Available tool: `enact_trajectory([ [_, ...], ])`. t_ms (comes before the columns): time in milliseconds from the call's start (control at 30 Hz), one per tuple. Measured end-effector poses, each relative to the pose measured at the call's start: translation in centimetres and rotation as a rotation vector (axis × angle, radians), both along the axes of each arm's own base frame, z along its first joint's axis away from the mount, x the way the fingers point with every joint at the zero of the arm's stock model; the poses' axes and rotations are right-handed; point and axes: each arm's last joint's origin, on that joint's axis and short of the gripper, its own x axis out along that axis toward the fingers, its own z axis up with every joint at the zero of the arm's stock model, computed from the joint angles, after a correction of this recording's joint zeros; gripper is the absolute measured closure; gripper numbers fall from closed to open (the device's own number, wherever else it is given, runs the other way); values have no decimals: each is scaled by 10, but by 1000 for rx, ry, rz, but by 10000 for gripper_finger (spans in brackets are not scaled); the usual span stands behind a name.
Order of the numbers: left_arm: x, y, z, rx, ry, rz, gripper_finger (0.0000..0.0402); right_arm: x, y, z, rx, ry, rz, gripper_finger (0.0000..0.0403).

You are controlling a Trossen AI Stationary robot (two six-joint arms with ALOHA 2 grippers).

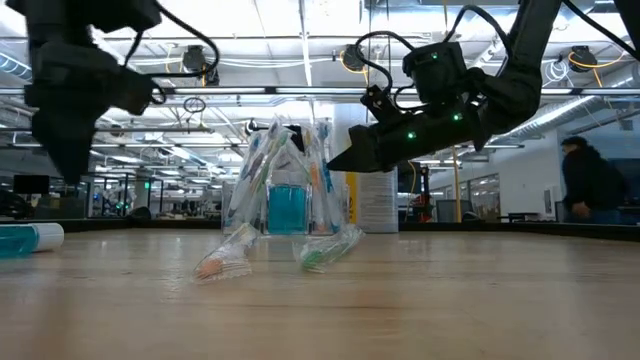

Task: Pick & Place toothbrushing station
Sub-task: Put the blue toothbrush into the transparent organizer, then put the blue mouthwash bottle into the transparent organizer

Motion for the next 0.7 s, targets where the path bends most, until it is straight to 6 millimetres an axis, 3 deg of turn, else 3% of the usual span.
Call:
enact_trajectory([
  [233,-2,-25,-25,-98,80,225,186,0,8,6,-54,12,42,358],
  [467,14,-48,-33,-142,-26,187,186,1,15,10,-105,21,70,310],
  [700,18,-57,-58,-96,92,214,186,1,15,12,-107,9,68,271],
])
